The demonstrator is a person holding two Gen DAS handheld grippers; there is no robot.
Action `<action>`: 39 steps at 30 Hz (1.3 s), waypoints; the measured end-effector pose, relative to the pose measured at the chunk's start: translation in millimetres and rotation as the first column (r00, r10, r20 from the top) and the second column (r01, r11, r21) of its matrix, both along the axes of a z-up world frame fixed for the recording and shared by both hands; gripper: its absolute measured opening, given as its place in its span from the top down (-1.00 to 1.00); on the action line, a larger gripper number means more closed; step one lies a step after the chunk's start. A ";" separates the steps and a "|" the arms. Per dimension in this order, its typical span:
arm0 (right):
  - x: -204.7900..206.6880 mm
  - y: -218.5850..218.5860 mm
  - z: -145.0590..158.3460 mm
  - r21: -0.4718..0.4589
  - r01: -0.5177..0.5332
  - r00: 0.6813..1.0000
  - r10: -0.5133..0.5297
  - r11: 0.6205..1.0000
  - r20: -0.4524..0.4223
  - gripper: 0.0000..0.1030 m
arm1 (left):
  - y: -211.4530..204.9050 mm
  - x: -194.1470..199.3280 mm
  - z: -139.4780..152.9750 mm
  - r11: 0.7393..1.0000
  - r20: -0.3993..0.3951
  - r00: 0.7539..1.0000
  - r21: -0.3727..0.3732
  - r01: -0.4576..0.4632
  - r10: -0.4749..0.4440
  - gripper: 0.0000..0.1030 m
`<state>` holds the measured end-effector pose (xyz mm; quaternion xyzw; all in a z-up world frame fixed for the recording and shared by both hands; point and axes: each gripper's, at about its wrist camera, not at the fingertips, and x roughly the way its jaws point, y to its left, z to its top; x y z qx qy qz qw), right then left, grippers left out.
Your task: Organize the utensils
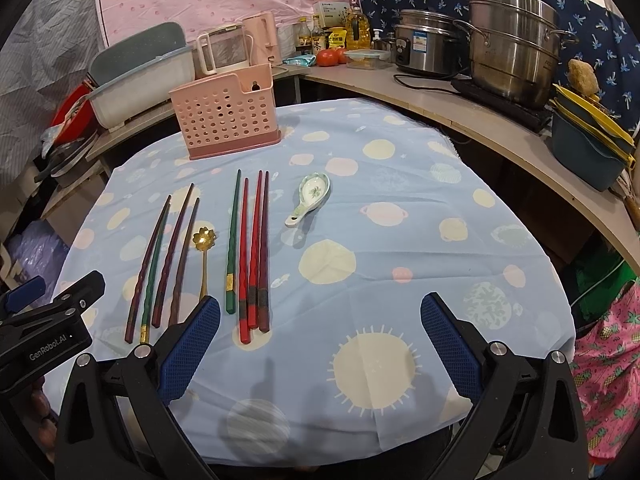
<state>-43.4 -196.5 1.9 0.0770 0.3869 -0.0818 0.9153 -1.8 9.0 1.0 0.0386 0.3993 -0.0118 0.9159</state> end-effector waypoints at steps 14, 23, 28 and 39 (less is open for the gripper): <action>-0.3 0.6 -2.9 0.003 0.002 1.000 -0.002 1.000 -0.004 -0.87 | -0.9 -0.3 -0.8 1.000 -0.001 1.000 -0.001 0.001 -0.001 -0.87; -0.3 0.1 -3.9 0.003 0.000 1.000 0.000 1.000 -0.006 -0.87 | -3.3 1.3 -5.8 1.000 -0.018 1.000 -0.012 0.004 -0.004 -0.87; 1.2 -1.7 -8.0 0.005 0.005 1.000 -0.005 1.000 -0.016 -0.87 | 1.6 7.0 -10.8 1.000 -0.038 0.999 -0.022 -0.011 0.010 -0.87; 16.2 -19.1 -24.7 0.013 0.046 0.997 -0.045 0.999 -0.061 -0.87 | 21.9 25.7 -38.0 0.999 -0.092 0.995 -0.017 -0.029 0.028 -0.86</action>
